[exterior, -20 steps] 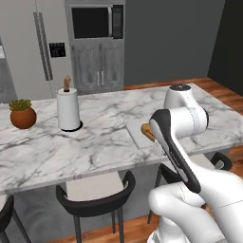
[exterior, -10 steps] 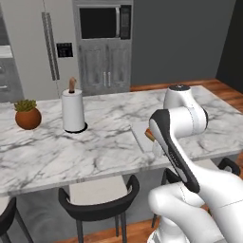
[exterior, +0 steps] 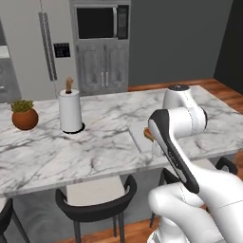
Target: Place one cooked food and one vegetable from the large plate to each tupperware container.
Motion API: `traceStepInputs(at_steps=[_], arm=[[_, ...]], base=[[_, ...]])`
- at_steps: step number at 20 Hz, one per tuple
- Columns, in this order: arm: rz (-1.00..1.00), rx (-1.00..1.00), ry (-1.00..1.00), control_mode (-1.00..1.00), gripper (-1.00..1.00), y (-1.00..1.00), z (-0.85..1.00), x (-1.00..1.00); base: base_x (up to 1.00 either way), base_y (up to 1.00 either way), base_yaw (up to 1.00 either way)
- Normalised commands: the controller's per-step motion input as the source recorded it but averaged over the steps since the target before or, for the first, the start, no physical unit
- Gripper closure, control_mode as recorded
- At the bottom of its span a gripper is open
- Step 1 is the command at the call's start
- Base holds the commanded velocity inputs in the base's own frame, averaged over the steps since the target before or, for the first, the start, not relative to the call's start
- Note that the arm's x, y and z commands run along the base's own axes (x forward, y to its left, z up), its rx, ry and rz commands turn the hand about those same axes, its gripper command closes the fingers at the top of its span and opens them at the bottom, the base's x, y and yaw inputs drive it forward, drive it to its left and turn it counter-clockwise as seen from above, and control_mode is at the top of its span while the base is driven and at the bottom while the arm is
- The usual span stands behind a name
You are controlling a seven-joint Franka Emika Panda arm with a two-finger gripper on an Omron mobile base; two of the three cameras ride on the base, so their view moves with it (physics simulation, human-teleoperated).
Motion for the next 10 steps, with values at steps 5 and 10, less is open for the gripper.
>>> traceStepInputs(at_steps=[5, 10], arm=[[0.00, 0.00, 0.00, 1.00, 1.00, 0.00, 0.00, 0.00], [0.00, 0.00, 0.00, 1.00, 1.00, 0.00, 0.00, 0.00]], base=[[0.11, -0.60, -0.26], [0.04, -0.03, -0.11]])
